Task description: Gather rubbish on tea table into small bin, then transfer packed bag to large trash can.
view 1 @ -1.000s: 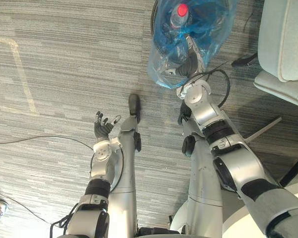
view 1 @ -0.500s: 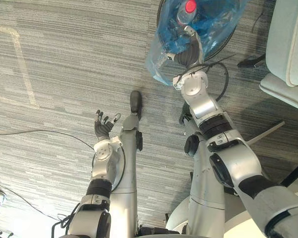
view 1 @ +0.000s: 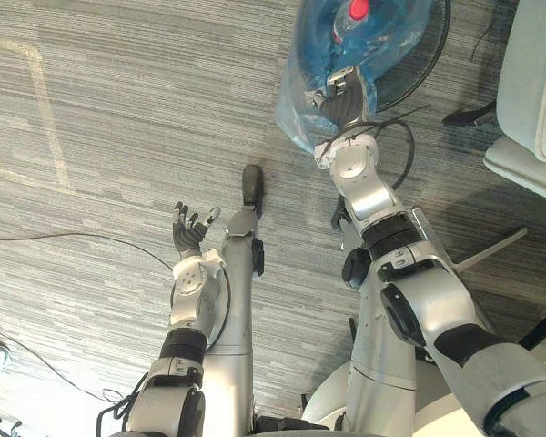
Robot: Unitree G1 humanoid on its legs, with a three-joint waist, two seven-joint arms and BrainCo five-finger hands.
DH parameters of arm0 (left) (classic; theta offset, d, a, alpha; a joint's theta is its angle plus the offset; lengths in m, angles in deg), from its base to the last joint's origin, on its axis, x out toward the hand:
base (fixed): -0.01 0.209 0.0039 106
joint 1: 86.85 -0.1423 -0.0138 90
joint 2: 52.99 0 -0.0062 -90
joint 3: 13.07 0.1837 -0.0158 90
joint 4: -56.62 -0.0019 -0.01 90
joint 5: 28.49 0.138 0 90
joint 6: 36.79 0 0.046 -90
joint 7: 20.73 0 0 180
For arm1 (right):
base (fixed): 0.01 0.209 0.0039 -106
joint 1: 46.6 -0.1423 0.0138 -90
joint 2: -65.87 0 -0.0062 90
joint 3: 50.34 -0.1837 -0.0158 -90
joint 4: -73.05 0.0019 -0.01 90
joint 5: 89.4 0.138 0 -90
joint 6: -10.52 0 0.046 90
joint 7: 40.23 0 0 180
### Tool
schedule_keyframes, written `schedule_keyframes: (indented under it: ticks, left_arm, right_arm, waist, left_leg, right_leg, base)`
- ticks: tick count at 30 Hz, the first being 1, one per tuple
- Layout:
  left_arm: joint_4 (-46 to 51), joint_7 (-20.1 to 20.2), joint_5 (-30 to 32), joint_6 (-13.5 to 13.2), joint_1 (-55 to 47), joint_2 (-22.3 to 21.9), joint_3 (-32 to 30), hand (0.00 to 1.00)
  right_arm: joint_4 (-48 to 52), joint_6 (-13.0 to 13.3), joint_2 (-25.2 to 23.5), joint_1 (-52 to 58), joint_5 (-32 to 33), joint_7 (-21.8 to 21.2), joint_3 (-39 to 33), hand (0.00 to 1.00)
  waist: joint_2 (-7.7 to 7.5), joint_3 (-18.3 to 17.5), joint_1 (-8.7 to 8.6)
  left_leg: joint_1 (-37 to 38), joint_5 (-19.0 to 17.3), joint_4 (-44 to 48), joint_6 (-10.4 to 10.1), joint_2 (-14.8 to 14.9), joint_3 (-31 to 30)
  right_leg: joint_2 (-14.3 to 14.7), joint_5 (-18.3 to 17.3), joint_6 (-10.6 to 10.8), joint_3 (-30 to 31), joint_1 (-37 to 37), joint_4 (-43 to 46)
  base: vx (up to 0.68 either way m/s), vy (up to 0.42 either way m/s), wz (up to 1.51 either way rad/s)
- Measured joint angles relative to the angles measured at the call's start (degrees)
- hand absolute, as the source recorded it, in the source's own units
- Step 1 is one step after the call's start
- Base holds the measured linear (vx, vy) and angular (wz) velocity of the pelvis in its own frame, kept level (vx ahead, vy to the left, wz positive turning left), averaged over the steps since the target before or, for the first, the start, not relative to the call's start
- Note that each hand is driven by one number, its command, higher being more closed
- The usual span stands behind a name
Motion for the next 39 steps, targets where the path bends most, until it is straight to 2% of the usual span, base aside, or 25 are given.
schedule_keyframes:
  ticks: [6,13,14,23,30,33,39]
  left_arm:
    - [-0.19,-0.04,0.07,0.23,0.00,0.12,-0.03,0.00]
    - [-0.36,0.00,0.76,0.63,-0.08,-0.02,0.08,0.00]
    - [-0.36,0.00,1.14,0.80,-0.12,-0.13,0.08,0.00]
    - [-0.27,0.02,1.73,1.52,-0.16,-1.09,0.17,0.00]
    - [-0.36,-0.06,2.71,1.57,-0.16,-1.43,0.21,0.00]
    - [-0.34,-0.10,3.61,1.59,-0.16,-1.44,0.29,0.00]
    - [-0.86,-0.26,4.62,1.98,-0.18,-1.39,0.21,0.00]
  right_arm:
    - [3.69,0.52,-0.03,1.13,0.08,0.30,0.10,1.00]
    - [7.89,1.55,-0.12,3.61,2.83,0.22,0.33,1.00]
    - [9.11,1.73,-0.13,4.43,3.47,0.21,0.46,0.00]
    - [13.05,2.34,-0.06,7.70,3.43,0.37,1.19,0.00]
    - [17.91,2.38,0.10,8.34,-5.90,1.44,5.11,0.00]
    - [18.92,2.24,0.61,9.44,-9.36,1.40,7.43,0.00]
    - [21.67,2.06,1.20,14.35,-15.05,1.25,10.68,0.00]
  waist:
    - [0.00,0.00,0.04]
    - [0.07,-0.26,0.24]
    - [0.06,-0.53,0.23]
    - [0.06,-0.62,-0.17]
    - [0.05,-0.62,-0.51]
    - [0.04,-0.62,-0.62]
    - [0.03,-0.62,-1.65]
  left_leg:
    - [0.21,0.01,0.12,-0.01,0.25,0.17]
    - [2.17,0.00,0.08,0.00,1.40,0.66]
    - [2.22,0.01,0.03,0.00,1.50,0.70]
    - [5.21,0.59,-2.54,-0.17,2.50,1.34]
    - [5.74,0.57,-2.90,-0.16,3.18,2.06]
    - [6.01,0.57,-2.87,-0.15,3.97,2.06]
    - [6.54,0.62,-3.06,-0.05,4.02,2.22]
  right_leg:
    - [0.24,1.00,-1.06,-0.01,0.26,-0.55]
    - [1.41,1.82,-0.15,0.33,2.66,-2.57]
    - [1.50,1.92,0.01,0.34,2.73,-2.72]
    - [2.65,3.76,-0.28,0.35,6.06,-6.75]
    - [3.32,5.16,-0.66,0.90,6.66,-8.07]
    - [4.19,5.81,0.27,0.86,7.81,-10.13]
    - [4.25,6.45,0.55,0.90,8.78,-11.56]
  base:
    - [0.00,-0.033,-0.04]
    - [0.00,-0.029,-0.14]
    - [-0.01,-0.033,-0.09]
    - [0.01,-0.041,-0.08]
    - [0.02,-0.044,-0.09]
    - [0.01,-0.040,-0.18]
    - [0.00,-0.042,-0.04]
